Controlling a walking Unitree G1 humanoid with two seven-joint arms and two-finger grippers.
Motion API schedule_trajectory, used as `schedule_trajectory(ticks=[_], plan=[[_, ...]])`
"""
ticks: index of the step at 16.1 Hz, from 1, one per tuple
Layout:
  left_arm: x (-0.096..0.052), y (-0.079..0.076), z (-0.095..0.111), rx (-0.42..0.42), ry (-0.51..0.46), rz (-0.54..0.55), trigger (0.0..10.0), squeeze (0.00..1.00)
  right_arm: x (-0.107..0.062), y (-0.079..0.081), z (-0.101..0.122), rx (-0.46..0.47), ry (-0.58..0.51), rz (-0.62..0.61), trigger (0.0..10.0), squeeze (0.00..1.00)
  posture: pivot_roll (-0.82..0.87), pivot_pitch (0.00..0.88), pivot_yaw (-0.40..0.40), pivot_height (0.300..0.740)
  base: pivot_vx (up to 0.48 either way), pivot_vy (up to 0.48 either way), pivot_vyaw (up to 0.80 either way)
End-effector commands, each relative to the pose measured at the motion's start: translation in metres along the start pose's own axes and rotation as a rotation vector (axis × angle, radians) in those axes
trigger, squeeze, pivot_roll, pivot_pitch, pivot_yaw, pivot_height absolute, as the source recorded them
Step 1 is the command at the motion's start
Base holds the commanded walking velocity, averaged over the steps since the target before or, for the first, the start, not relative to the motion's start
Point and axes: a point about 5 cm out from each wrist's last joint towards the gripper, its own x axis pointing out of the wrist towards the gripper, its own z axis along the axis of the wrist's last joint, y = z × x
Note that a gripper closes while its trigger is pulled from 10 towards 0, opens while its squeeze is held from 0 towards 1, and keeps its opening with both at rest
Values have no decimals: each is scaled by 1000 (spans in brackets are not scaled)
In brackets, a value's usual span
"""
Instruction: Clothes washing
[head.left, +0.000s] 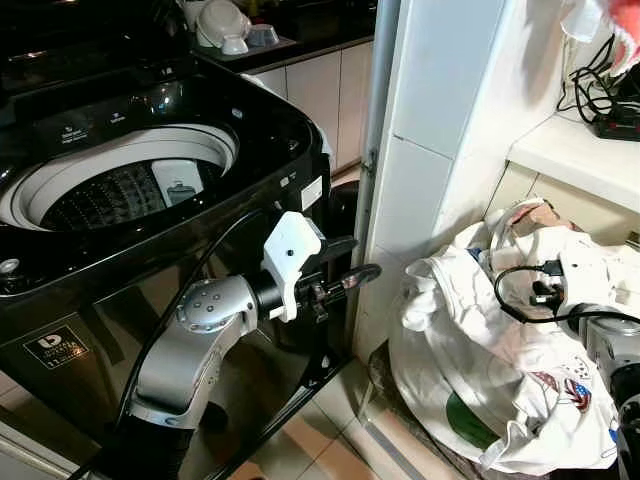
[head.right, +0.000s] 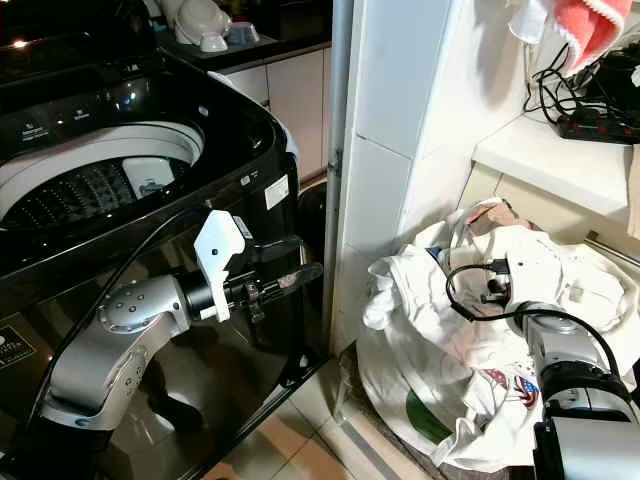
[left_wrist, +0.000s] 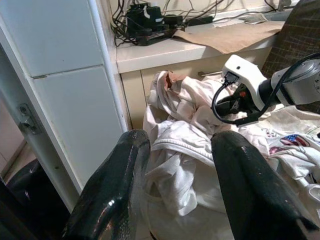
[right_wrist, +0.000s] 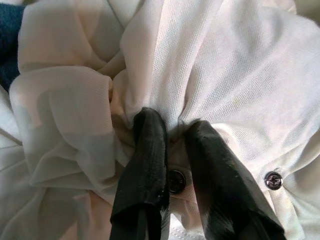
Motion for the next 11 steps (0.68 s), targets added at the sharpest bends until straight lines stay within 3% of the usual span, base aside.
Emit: schedule_trajectory(ticks=[1,6,10,11], plan=[[1,-1,5,11,-8,-10,10000,0,1,-1,3,14,-9,-6,0,0,-27,0,16,740,0,0,0],[1,1,5,14,-7,5,10000,0,0,-2,5,25,-23,-16,0,0,-28,0,16,740,0,0,0],[-1,5,5,19,-8,61,10000,0,-5,-17,23,18,-106,-60,0,0,-25,0,12,740,0,0,0],[-2,9,7,23,-27,103,10000,0,-12,-27,37,7,-175,-82,0,0,-30,0,13,740,0,0,0]])
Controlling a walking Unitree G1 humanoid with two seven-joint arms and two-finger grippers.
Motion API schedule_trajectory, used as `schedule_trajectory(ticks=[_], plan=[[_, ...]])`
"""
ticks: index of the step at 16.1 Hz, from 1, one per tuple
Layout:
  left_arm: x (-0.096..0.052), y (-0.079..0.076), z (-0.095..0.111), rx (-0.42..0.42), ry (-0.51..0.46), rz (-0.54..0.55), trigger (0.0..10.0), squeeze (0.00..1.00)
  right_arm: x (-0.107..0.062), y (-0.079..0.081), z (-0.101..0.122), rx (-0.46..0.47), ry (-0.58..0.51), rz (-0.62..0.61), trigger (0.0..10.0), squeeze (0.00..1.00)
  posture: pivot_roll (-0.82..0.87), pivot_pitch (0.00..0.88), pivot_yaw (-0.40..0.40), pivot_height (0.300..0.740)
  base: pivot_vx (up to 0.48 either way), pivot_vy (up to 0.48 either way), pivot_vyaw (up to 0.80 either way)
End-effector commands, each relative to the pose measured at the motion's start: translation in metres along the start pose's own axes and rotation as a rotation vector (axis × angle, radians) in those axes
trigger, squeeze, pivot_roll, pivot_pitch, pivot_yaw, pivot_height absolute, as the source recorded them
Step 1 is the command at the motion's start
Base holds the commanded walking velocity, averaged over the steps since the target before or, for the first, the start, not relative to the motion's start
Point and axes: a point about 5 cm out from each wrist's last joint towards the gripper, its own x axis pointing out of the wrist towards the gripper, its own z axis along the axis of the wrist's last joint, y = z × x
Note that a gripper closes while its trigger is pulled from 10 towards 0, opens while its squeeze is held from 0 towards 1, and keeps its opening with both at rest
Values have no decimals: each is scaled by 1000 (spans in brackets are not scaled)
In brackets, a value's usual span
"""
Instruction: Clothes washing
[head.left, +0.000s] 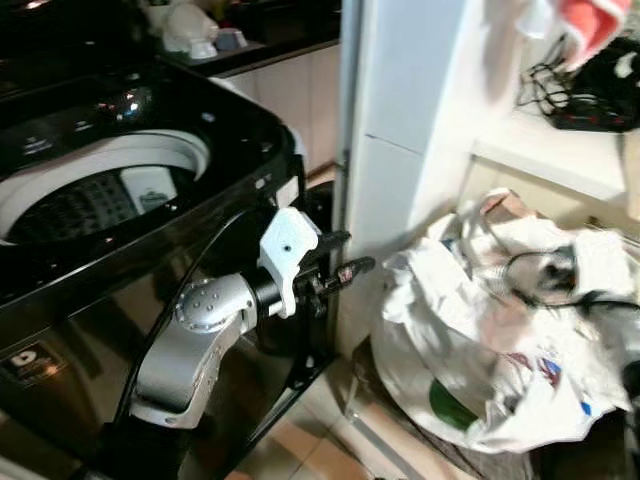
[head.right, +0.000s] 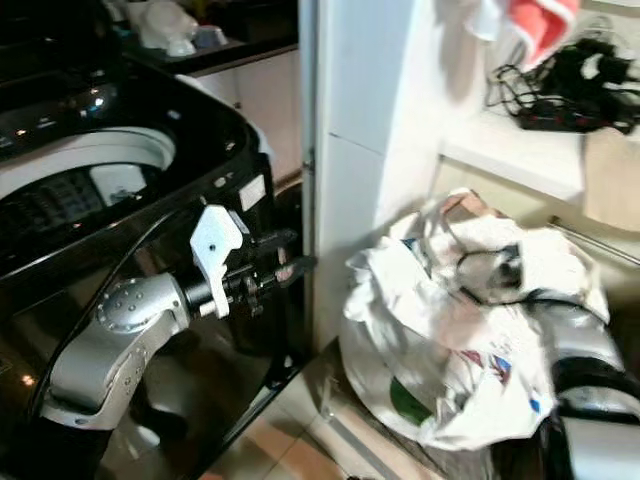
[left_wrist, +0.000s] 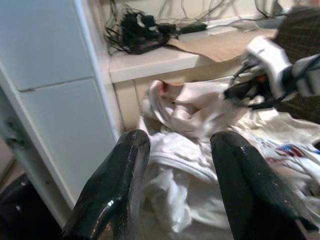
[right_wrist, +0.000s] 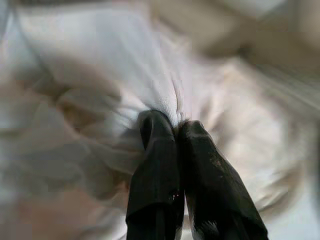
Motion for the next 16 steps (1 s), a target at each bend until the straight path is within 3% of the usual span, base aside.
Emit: schedule_trajectory(ticks=[1,5,9,11,12,14,16], plan=[[0,8,7,13,-38,66,10000,0,-6,-13,23,45,-95,-32,0,0,-33,0,16,740,0,0,0],[-1,24,16,-35,-118,223,10000,0,-26,-21,61,173,-257,31,0,0,-51,0,20,740,0,0,0],[-6,38,12,-127,-60,392,10000,0,-62,-27,105,270,-421,76,0,0,-52,0,15,740,0,0,0],[-6,42,13,-115,-64,455,10000,0,-74,-21,120,314,-471,145,0,0,-57,0,12,740,0,0,0],[-5,42,17,-92,-85,454,10000,0,-82,-15,130,353,-512,210,0,0,-56,0,7,740,0,0,0],[1,29,31,-122,-178,288,10000,0,-102,-4,160,412,-636,370,0,0,-56,0,5,740,0,0,0],[2,22,48,-41,-299,229,10000,0,-114,7,177,415,-683,489,0,0,-61,0,6,740,0,0,0]])
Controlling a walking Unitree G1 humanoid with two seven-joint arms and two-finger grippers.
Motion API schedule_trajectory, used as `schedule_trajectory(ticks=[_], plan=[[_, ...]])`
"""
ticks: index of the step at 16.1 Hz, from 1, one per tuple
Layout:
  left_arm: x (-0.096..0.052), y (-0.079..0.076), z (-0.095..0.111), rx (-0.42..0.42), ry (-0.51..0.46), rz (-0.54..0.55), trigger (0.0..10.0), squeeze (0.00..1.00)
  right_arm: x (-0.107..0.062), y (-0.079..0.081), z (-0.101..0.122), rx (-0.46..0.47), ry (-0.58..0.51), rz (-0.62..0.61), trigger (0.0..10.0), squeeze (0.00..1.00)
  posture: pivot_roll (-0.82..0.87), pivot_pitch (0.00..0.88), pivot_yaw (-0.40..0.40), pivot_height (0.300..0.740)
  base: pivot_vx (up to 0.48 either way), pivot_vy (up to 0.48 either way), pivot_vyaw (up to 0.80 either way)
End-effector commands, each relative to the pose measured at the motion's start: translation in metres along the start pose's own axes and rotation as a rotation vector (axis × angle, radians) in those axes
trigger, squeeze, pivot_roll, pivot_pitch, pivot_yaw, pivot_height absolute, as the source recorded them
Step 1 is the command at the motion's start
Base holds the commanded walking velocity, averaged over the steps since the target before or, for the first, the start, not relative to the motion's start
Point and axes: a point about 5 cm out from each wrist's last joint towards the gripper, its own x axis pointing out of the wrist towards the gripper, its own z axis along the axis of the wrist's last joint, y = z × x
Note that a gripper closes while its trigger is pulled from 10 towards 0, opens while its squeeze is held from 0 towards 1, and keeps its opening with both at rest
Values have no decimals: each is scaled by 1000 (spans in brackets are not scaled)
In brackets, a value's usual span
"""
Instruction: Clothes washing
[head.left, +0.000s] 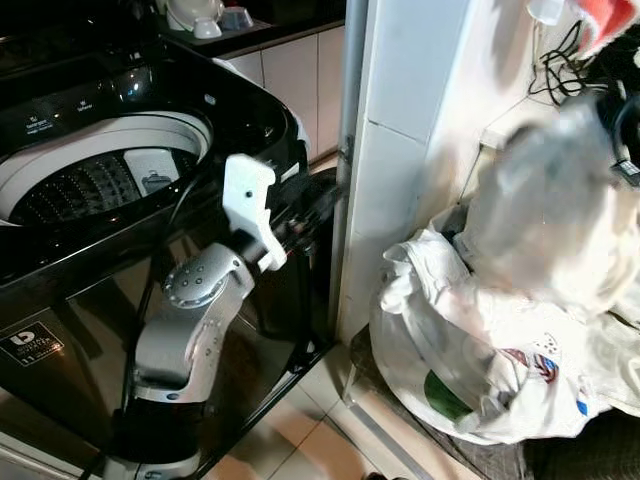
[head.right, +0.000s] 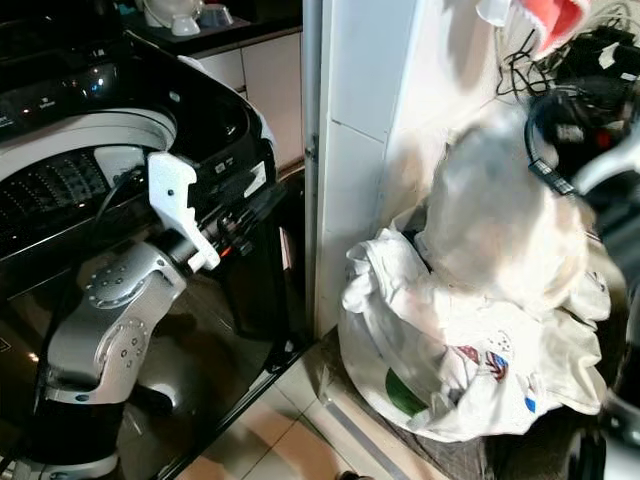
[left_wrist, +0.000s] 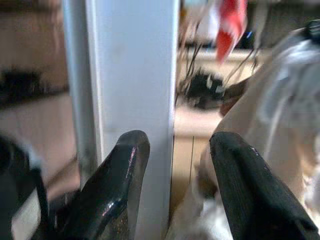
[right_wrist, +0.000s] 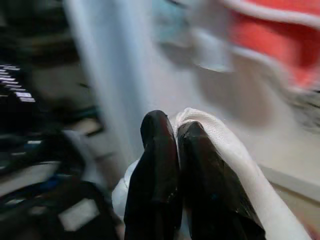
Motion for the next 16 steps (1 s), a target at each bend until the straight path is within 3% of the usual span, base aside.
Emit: schedule_trajectory(ticks=[1,2,3,6,9,10,11,12,13,16], plan=[[7,-4,13,22,-57,-38,10000,0,3,16,10,16,-20,98,0,0,-66,0,2,740,0,0,0],[12,-4,18,-12,-76,-41,10000,0,5,24,11,26,-12,143,0,0,-66,0,2,740,0,0,0],[31,-8,45,-107,-218,-93,10000,1000,14,52,7,34,41,284,0,0,-67,0,-7,740,0,0,0],[46,-23,69,-132,-346,-233,10000,1000,24,77,-3,94,71,387,0,0,-61,0,-18,740,0,0,0],[56,-32,63,-130,-293,-304,10000,1000,29,94,-8,142,83,451,0,0,-63,0,-17,740,0,0,0],[58,-35,52,-129,-238,-316,10000,1000,29,102,-7,174,76,484,0,0,-66,0,-15,740,0,0,0],[58,-37,41,-139,-205,-313,10000,424,29,108,-5,199,70,510,0,0,-68,0,-14,740,0,0,0],[59,-37,39,-143,-199,-312,10000,424,29,109,-5,205,69,515,0,0,-68,0,-14,740,0,0,0],[61,-40,28,-145,-171,-297,10000,75,28,114,-5,231,63,536,0,0,-70,0,-13,740,0,0,0],[65,-40,17,-75,-124,-267,10000,8,25,120,-5,244,64,560,0,0,-75,0,-8,740,0,0,0]])
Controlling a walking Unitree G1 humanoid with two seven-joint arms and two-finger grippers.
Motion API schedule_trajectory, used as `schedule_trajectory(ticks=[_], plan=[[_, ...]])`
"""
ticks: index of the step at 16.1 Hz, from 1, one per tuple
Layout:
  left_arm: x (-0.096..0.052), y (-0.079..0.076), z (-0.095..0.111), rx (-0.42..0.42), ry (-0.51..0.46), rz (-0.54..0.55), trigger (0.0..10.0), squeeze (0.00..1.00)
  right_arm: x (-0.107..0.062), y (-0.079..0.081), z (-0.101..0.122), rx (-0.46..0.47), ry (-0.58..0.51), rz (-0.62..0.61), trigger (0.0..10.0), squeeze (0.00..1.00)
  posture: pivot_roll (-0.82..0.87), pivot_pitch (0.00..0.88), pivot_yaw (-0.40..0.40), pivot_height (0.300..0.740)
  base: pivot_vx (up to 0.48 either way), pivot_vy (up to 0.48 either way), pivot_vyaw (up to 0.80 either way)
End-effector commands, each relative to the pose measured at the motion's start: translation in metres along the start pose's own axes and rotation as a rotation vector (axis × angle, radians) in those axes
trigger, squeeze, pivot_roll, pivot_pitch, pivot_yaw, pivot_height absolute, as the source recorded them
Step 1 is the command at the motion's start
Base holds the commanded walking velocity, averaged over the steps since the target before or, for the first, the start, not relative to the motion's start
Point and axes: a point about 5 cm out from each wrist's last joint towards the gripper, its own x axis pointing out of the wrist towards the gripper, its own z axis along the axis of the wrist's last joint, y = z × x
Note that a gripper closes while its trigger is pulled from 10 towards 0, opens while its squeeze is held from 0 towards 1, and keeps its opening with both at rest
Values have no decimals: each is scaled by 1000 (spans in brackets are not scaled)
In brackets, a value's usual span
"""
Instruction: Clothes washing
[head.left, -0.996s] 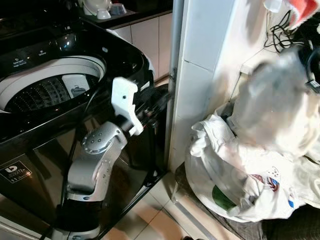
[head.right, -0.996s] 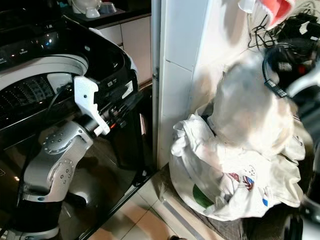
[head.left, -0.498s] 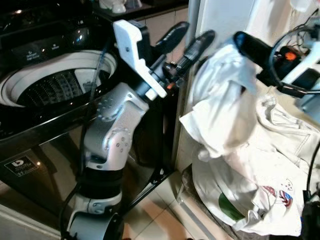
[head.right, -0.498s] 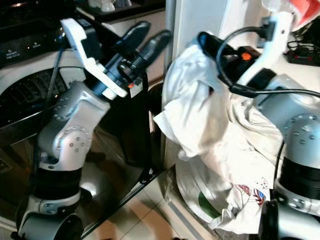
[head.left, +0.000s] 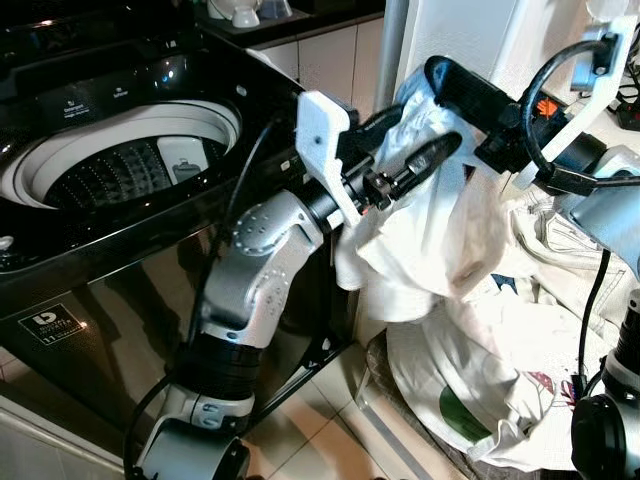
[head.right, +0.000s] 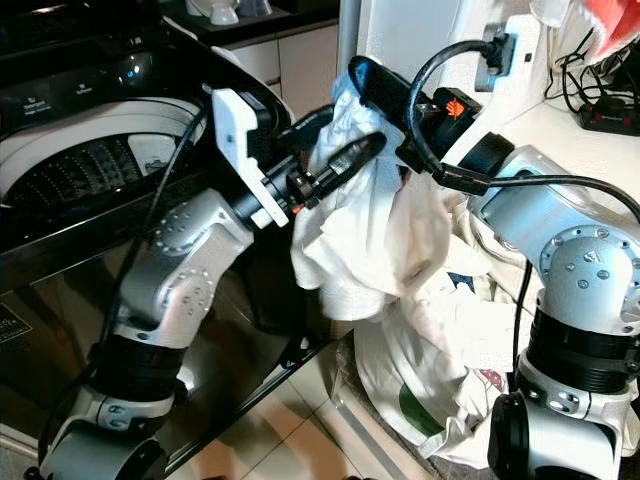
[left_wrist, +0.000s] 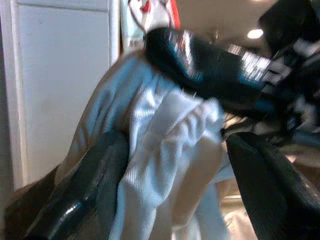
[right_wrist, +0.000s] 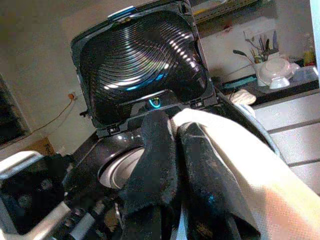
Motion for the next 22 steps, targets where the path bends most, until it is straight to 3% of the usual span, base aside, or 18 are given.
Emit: schedule_trajectory(ticks=[1,2,3,20,21,22], plan=[[2,2,-6,32,37,23,10000,8,1,14,7,-20,-23,64,0,0,-75,0,-8,740,0,0,0],[2,7,-6,62,40,55,7294,8,1,16,7,-6,-26,72,0,0,-75,0,-8,740,0,0,0],[2,10,-4,43,19,69,0,0,1,17,6,1,-28,74,0,0,-75,0,-8,740,0,0,0],[-5,20,5,41,-45,67,0,0,2,15,1,8,-12,27,0,0,-69,0,-4,740,0,0,0],[-6,26,7,56,-41,98,0,0,2,14,1,2,-12,16,5255,0,-68,0,-3,740,0,0,0],[-7,34,9,79,-35,134,0,0,2,13,0,17,-23,9,10000,467,-66,0,-1,740,0,0,0]])
